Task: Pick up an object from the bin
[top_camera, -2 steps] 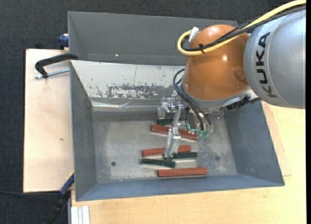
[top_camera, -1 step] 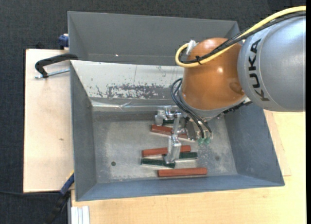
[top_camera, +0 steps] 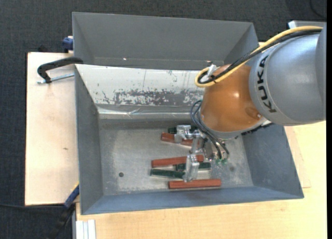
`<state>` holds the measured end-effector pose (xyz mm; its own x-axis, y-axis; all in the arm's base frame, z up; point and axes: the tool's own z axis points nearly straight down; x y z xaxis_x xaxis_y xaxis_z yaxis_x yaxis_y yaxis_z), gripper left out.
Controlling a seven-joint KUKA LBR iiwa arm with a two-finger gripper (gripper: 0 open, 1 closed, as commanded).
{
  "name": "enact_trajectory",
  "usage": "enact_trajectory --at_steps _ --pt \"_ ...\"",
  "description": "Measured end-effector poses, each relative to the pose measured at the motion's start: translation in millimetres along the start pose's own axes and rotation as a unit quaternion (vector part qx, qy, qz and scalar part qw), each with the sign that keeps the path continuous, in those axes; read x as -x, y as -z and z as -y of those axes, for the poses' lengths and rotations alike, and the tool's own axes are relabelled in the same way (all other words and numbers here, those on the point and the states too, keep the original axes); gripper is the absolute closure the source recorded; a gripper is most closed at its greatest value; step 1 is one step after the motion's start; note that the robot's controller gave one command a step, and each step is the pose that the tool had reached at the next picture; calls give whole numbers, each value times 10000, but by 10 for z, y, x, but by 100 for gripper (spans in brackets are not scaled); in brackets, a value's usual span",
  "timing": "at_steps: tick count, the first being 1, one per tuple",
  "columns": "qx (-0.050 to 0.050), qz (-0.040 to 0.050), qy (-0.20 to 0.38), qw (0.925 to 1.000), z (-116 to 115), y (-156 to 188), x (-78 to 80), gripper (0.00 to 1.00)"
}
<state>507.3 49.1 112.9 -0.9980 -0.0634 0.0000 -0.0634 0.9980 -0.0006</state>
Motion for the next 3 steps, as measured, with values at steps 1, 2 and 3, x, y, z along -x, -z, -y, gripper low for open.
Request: enact_trajectory --at_steps 1,2,3 --pt "7 44 1864 9825 -31 -386 247 100" --pt "9 24 1861 9825 -26 -412 230 0" --pt "7 33 1858 9826 -25 -391 239 100"
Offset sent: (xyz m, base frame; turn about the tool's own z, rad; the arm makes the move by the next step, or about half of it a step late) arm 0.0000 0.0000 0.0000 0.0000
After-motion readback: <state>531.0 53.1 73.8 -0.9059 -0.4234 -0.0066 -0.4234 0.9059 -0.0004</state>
